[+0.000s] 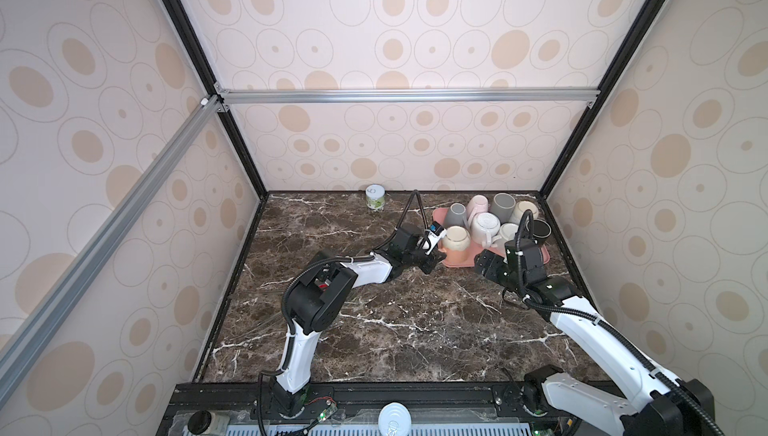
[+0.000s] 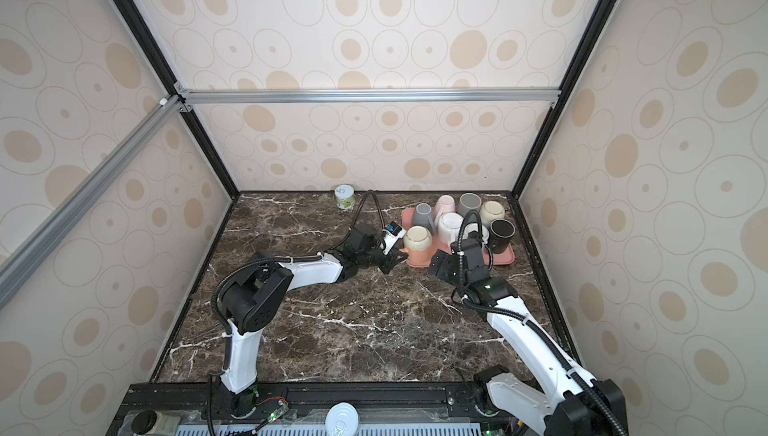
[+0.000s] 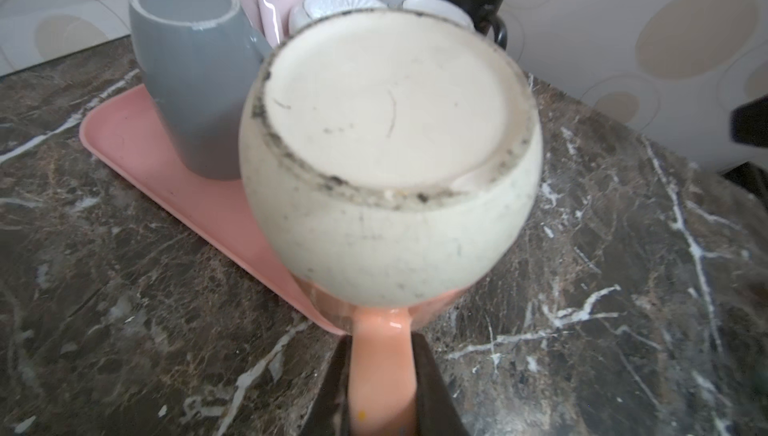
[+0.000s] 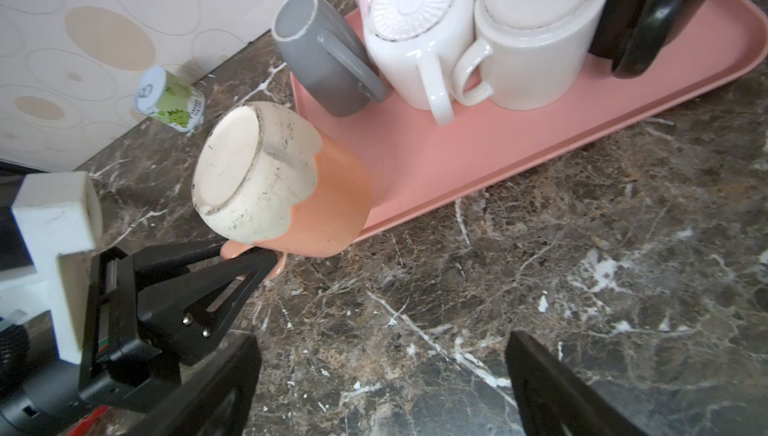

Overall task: Turn the mug right side up
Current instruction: 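Lift the orange mug off the tray with the left gripper while the right gripper follows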

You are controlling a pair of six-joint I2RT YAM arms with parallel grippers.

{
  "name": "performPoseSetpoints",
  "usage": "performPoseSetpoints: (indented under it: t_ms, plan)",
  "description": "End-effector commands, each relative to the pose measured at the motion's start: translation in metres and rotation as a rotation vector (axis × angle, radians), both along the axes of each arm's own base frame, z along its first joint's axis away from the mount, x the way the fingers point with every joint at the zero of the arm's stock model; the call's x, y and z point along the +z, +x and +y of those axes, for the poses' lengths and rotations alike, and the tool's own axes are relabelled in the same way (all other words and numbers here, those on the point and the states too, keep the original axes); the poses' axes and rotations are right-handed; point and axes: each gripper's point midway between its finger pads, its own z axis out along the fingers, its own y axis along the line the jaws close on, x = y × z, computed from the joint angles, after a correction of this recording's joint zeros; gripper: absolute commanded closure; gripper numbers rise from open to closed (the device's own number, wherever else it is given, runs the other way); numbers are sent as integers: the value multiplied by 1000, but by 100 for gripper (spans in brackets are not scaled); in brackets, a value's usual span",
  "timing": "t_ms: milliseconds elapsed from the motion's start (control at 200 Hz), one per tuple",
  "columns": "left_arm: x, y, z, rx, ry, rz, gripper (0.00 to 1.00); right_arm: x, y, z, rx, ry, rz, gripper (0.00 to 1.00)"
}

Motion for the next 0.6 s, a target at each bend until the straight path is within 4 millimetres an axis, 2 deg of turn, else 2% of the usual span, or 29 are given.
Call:
performPoseSetpoints:
  t_ms: [0, 155, 335, 450, 595]
  plan:
    - [92, 10, 5, -3, -244, -124, 100, 27, 4, 16, 46, 101, -56, 5]
    - [123, 15, 43, 46, -386, -74, 100, 51, 8, 48, 171, 239, -110, 5]
    - [176, 14, 98, 57, -602, -64, 100, 89, 14, 78, 297, 399, -218, 5]
    - [208, 4, 114, 34, -640, -124, 100, 116, 22, 98, 380, 504, -299, 5]
    - [242, -19, 121, -17, -652, -214, 100, 148, 31, 125, 503, 609, -356, 7]
